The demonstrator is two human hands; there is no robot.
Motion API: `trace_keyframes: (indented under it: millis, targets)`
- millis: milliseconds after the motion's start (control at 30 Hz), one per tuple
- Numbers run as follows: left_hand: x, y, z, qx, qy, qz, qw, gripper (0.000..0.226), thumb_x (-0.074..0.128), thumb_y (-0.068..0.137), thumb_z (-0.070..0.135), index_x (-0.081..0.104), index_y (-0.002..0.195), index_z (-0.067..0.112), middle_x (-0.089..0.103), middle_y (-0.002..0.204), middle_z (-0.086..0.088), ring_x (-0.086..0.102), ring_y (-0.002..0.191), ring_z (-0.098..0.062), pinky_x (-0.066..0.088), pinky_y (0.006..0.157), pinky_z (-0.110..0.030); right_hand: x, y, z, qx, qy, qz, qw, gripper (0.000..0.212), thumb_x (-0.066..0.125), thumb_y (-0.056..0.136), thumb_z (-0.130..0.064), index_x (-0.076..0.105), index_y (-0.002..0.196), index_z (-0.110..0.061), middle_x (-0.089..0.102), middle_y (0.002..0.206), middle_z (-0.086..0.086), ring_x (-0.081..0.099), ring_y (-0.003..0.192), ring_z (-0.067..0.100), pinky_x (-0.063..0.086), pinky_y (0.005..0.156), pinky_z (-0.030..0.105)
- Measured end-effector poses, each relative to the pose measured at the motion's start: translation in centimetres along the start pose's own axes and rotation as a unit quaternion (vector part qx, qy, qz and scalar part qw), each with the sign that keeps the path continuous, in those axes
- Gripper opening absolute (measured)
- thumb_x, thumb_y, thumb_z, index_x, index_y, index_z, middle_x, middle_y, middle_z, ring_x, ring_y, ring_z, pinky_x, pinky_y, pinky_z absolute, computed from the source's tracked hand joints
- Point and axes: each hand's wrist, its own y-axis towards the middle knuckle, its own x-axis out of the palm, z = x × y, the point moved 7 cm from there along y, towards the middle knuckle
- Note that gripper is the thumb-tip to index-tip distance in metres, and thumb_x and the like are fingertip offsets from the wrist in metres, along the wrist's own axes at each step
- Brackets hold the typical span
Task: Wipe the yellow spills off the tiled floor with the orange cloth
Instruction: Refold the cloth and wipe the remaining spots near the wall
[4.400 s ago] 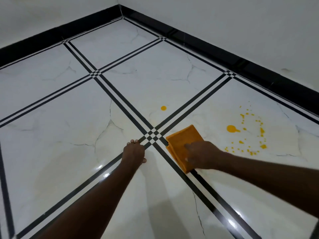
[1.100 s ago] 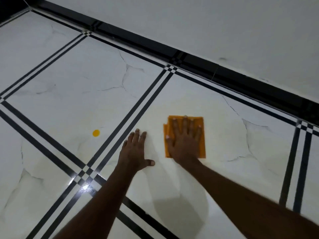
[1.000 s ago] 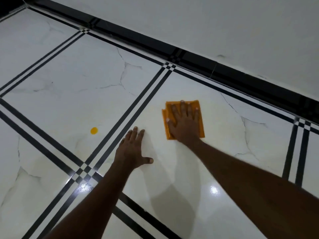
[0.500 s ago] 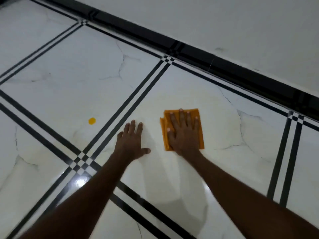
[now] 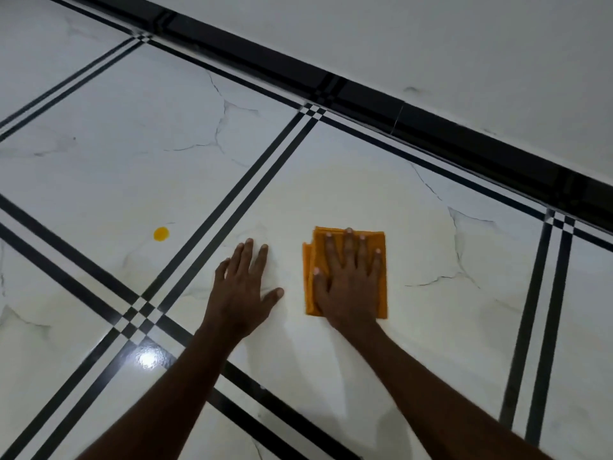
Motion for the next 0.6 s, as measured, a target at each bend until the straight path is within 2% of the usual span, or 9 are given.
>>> trace_keyframes:
  millis: [67,133,200,233,300,367,433,500,600]
  targets:
    - [-0.1,-0.2,-0.5,0.007,0.003,0.006,1.0,0.09,0.025,0.086,0.07,0.011,0.159,0.019,0.006,0.166,-0.011,0.007,0.153,-0.027,0.017,0.121,-0.047,-0.7,-1.1,4.0,0.046,-0.007,0.022,0.999,0.071,0.03,0.098,-0.052,0.021,0.162,-0.023,0.022,0.168,0.016,0.019,0.154,0.042,0.013,0.123,0.064]
    - [-0.2,-0.3,-0.6,0.006,0.005,0.002,1.0,0.091,0.025,0.085,0.07,0.011,0.159,0.02,0.006,0.166,-0.01,0.007,0.153,-0.027,0.018,0.12,-0.046,-1.5,-3.4,8.2,0.146,-0.017,0.031,0.989,0.072,0.027,0.098,-0.051,0.022,0.162,-0.019,0.024,0.167,0.02,0.022,0.152,0.045,0.015,0.121,0.065]
    - [-0.3,-0.2,-0.7,0.004,0.0,0.001,1.0,0.09,0.029,0.086,0.069,0.013,0.159,0.019,0.008,0.166,-0.01,0.009,0.153,-0.027,0.02,0.12,-0.046,-1.6,-5.2,8.5,0.223,-0.015,0.015,0.975,0.074,0.025,0.098,-0.051,0.017,0.163,-0.017,0.018,0.167,0.023,0.017,0.153,0.047,0.01,0.122,0.066]
    - [-0.3,-0.3,-0.7,0.001,-0.001,0.001,1.0,0.09,0.03,0.086,0.069,0.013,0.159,0.019,0.008,0.166,-0.011,0.01,0.153,-0.028,0.02,0.12,-0.046,-1.6,-5.4,6.9,0.23,-0.008,0.012,0.973,0.075,0.026,0.097,-0.051,0.017,0.163,-0.017,0.017,0.167,0.024,0.015,0.153,0.048,0.008,0.122,0.066]
    - [-0.6,-0.8,-1.4,-0.015,0.006,-0.002,1.0,0.09,0.025,0.086,0.07,0.01,0.159,0.02,0.005,0.166,-0.01,0.007,0.153,-0.027,0.017,0.121,-0.045,-1.0,-4.1,1.1,0.156,0.015,0.01,0.988,0.076,0.032,0.095,-0.051,0.019,0.163,-0.018,0.016,0.167,0.024,0.014,0.153,0.048,0.008,0.121,0.067]
    - [-0.8,-1.8,-3.0,-0.041,0.034,-0.013,0.999,0.088,0.015,0.087,0.071,0.002,0.159,0.022,-0.002,0.166,-0.009,0.001,0.154,-0.026,0.012,0.123,-0.044,-0.3,-1.4,-5.5,0.018,0.024,-0.002,1.0,0.077,0.032,0.095,-0.053,0.017,0.163,-0.021,0.014,0.168,0.022,0.013,0.154,0.047,0.006,0.122,0.067]
    - [-1.3,-3.0,-5.2,-0.074,0.049,-0.007,0.996,0.083,0.023,0.092,0.067,0.005,0.159,0.021,0.003,0.166,-0.012,0.005,0.153,-0.029,0.014,0.122,-0.046,0.5,1.9,-9.2,-0.083,0.022,-0.028,0.996,0.075,0.03,0.096,-0.056,0.016,0.163,-0.024,0.015,0.169,0.019,0.014,0.154,0.046,0.005,0.123,0.065]
    - [-2.0,-3.9,-7.6,-0.108,0.045,0.011,0.993,0.079,0.04,0.094,0.06,0.016,0.158,0.019,0.014,0.164,-0.016,0.015,0.151,-0.034,0.021,0.12,-0.05,0.7,4.6,-8.3,-0.102,0.011,-0.025,0.994,0.074,0.029,0.096,-0.056,0.021,0.162,-0.026,0.018,0.169,0.015,0.017,0.155,0.043,0.007,0.124,0.064]
    - [-2.3,-5.3,-10.3,-0.132,0.052,0.023,0.99,0.078,0.038,0.093,0.06,0.022,0.156,0.018,0.022,0.162,-0.016,0.024,0.149,-0.036,0.028,0.116,-0.051,-0.4,3.5,-3.6,0.01,0.025,0.011,1.0,0.073,0.031,0.095,-0.054,0.027,0.161,-0.023,0.022,0.168,0.017,0.02,0.154,0.043,0.01,0.123,0.064]
